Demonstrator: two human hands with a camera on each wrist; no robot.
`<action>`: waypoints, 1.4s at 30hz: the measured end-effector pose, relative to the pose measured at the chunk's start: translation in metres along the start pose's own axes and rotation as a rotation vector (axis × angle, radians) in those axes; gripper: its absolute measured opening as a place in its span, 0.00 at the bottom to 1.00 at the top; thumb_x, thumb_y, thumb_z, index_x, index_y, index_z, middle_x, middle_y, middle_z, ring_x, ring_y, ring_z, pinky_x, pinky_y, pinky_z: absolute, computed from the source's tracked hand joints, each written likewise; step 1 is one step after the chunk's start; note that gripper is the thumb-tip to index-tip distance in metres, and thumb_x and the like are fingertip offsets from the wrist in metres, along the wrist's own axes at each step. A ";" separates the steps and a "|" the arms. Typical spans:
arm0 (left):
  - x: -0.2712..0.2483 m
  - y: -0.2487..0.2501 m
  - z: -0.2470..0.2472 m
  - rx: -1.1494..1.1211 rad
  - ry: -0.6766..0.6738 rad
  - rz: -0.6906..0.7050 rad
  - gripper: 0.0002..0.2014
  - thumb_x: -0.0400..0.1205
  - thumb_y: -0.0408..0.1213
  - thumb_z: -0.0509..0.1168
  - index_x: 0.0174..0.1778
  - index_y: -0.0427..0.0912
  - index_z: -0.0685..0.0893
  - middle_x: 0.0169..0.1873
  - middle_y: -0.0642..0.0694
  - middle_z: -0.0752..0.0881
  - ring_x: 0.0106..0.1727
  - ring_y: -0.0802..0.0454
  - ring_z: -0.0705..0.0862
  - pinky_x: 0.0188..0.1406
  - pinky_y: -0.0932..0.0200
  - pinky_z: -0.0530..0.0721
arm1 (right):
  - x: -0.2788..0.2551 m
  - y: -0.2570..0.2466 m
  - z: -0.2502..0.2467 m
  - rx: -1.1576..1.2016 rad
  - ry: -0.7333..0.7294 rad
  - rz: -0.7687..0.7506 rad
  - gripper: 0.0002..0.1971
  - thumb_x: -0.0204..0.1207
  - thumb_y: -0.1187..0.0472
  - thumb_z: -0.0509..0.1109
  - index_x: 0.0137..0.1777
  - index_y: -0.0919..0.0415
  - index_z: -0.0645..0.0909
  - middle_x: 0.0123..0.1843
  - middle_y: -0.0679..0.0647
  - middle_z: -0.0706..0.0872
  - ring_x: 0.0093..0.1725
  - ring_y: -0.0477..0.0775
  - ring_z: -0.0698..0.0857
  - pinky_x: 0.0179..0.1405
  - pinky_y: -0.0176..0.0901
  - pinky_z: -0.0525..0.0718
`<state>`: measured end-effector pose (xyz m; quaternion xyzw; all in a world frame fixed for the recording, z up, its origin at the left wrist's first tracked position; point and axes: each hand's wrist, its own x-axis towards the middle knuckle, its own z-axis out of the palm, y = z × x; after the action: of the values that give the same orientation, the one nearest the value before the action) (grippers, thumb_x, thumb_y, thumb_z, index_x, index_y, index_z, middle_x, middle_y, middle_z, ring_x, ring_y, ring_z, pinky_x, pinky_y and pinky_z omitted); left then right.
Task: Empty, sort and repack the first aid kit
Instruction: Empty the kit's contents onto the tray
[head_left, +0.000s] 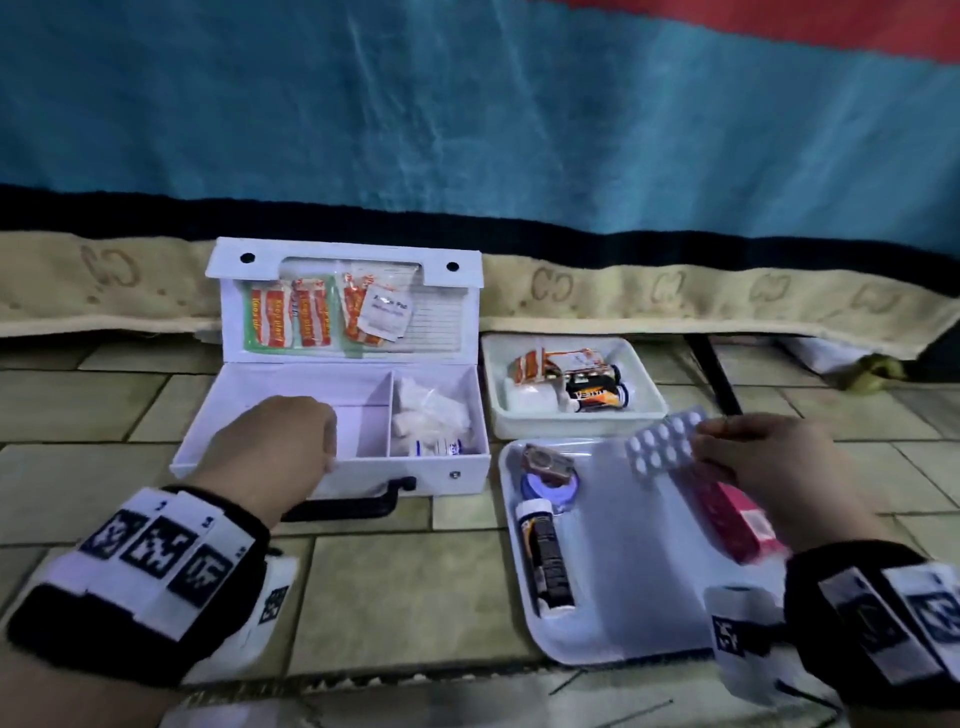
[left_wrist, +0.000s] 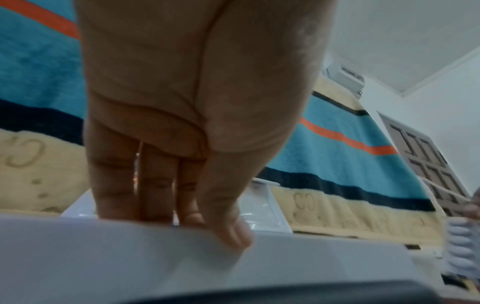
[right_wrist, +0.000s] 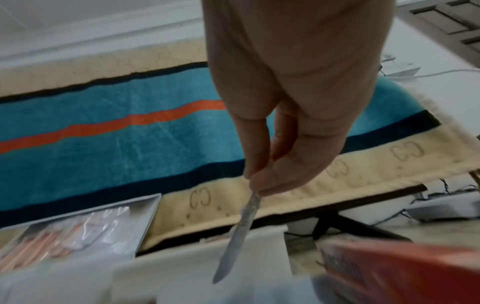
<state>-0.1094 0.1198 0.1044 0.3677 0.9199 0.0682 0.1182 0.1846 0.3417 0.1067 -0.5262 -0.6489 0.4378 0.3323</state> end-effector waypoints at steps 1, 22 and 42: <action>0.001 0.000 -0.001 -0.018 -0.013 -0.004 0.11 0.77 0.34 0.69 0.29 0.49 0.80 0.36 0.51 0.83 0.38 0.51 0.80 0.40 0.57 0.79 | -0.001 0.008 0.000 -0.045 0.006 0.033 0.02 0.69 0.75 0.74 0.40 0.71 0.86 0.22 0.56 0.84 0.19 0.42 0.80 0.21 0.29 0.80; 0.003 -0.015 0.007 -0.276 -0.013 0.036 0.13 0.76 0.32 0.71 0.28 0.48 0.78 0.31 0.56 0.82 0.36 0.59 0.78 0.32 0.63 0.72 | -0.036 -0.091 0.169 -1.122 -0.645 -0.608 0.09 0.79 0.61 0.64 0.55 0.59 0.82 0.58 0.56 0.84 0.58 0.58 0.83 0.48 0.45 0.80; 0.001 -0.014 0.007 -0.283 0.011 -0.002 0.13 0.76 0.34 0.71 0.27 0.51 0.79 0.33 0.54 0.84 0.42 0.51 0.83 0.45 0.53 0.81 | -0.038 -0.085 0.191 -1.414 -0.695 -0.461 0.03 0.78 0.62 0.62 0.48 0.56 0.71 0.66 0.57 0.78 0.74 0.63 0.62 0.72 0.65 0.54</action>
<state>-0.1177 0.1109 0.0941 0.3460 0.9021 0.1992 0.1638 -0.0101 0.2574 0.1103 -0.2991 -0.9293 -0.0156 -0.2162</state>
